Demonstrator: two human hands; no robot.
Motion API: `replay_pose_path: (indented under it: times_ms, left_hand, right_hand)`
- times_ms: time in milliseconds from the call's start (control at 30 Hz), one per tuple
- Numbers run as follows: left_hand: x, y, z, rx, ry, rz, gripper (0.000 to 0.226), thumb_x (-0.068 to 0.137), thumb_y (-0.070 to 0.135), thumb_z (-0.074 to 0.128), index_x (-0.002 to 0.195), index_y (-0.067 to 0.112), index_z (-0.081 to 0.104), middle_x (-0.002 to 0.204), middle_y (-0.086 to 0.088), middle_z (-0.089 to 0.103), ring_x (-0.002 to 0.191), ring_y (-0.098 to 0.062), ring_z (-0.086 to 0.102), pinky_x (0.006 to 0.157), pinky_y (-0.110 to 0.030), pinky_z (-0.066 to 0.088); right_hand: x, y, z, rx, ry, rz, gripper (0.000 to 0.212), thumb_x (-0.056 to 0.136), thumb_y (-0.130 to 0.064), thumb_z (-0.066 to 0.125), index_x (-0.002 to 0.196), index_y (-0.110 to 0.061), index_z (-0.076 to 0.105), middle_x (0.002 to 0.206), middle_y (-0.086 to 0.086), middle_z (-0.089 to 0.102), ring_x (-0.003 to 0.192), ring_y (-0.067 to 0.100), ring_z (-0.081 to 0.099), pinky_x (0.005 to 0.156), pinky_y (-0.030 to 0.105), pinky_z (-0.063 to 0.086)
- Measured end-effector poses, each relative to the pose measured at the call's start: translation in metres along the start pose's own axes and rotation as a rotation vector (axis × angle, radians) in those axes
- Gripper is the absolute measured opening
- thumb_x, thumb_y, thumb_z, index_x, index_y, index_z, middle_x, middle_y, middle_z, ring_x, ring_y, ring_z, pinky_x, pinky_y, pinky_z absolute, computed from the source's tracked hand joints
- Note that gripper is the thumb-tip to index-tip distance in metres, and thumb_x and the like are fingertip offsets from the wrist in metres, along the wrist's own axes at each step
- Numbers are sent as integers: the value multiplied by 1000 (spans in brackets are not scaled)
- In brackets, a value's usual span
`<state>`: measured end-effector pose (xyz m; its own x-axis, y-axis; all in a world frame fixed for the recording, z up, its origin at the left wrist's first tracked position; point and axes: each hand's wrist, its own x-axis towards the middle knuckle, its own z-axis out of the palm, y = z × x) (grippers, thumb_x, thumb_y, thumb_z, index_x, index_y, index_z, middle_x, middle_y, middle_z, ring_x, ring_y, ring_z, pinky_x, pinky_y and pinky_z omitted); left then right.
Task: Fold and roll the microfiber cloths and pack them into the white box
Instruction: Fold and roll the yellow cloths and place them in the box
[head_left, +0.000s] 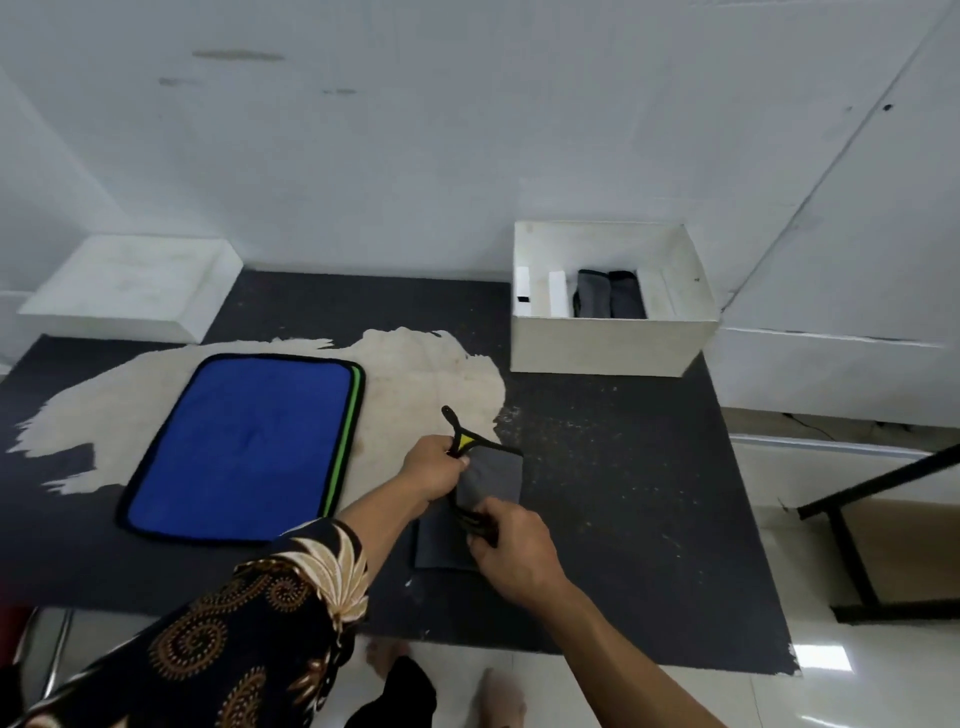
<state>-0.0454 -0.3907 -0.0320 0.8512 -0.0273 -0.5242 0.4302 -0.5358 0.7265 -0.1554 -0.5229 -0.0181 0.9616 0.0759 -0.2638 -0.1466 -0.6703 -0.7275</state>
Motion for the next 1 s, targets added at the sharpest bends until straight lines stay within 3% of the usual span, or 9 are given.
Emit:
replay_pose_path:
  times_ms: [133, 233, 367, 500, 633, 767, 933, 1000]
  left_hand:
    - [-1, -22, -25, -17, 32, -52, 13, 85, 2, 66, 85, 15, 68, 91, -7, 70, 89, -23, 65, 77, -30, 53]
    - [-1, -36, -29, 5, -6, -76, 25, 77, -4, 65, 88, 18, 68, 92, -8, 71, 93, -26, 67, 84, -37, 57]
    - [-2, -45, -27, 30, -17, -73, 33, 76, -6, 61, 98, 17, 68, 91, -6, 70, 92, -24, 66, 74, -30, 54]
    - [1, -48, -27, 14, -2, -69, 39, 77, -7, 58, 104, 19, 69, 94, -2, 72, 94, -22, 66, 88, -37, 56]
    - [3, -48, -27, 25, 12, -50, 44, 79, -6, 58, 116, 16, 67, 103, -2, 71, 100, -21, 65, 92, -35, 53]
    - [3, -50, -25, 65, 22, -52, 45, 82, 3, 65, 126, 15, 61, 113, -5, 68, 108, -22, 62, 94, -32, 51]
    - [-7, -50, -25, 344, 1, -64, 76, 80, 27, 75, 145, 19, 36, 129, -8, 60, 116, -26, 59, 93, -32, 48]
    - [-12, -53, -24, 396, 4, -69, 75, 80, 25, 76, 142, 17, 33, 119, -9, 63, 108, -27, 62, 89, -34, 51]
  right_hand:
    - [10, -16, 25, -127, -81, -80, 27, 88, -22, 63, 114, -24, 65, 109, -2, 64, 97, 15, 60, 80, 26, 49]
    - [12, -18, 37, -209, -123, -113, 21, 89, -20, 57, 108, -18, 65, 107, 3, 64, 95, 22, 59, 78, 33, 49]
    - [13, -14, 46, -260, -165, -114, 23, 90, -21, 55, 111, -19, 64, 109, 4, 63, 96, 23, 60, 80, 34, 50]
    - [13, -10, 49, -306, -207, -98, 33, 89, -21, 56, 122, -24, 60, 113, 0, 60, 98, 21, 60, 83, 34, 51]
    - [13, -10, 51, -328, -216, -113, 38, 91, -20, 54, 128, -25, 58, 118, -1, 58, 101, 23, 61, 86, 37, 51]
    - [12, -7, 53, -365, -242, -126, 41, 92, -21, 52, 132, -28, 56, 121, -1, 56, 101, 27, 61, 86, 41, 52]
    - [10, -5, 50, -350, -224, -137, 40, 93, -24, 50, 133, -30, 54, 121, -2, 53, 100, 26, 61, 84, 41, 53]
    - [9, -6, 50, -325, -162, -121, 35, 93, -26, 51, 127, -28, 57, 116, -3, 55, 98, 24, 61, 81, 38, 52]
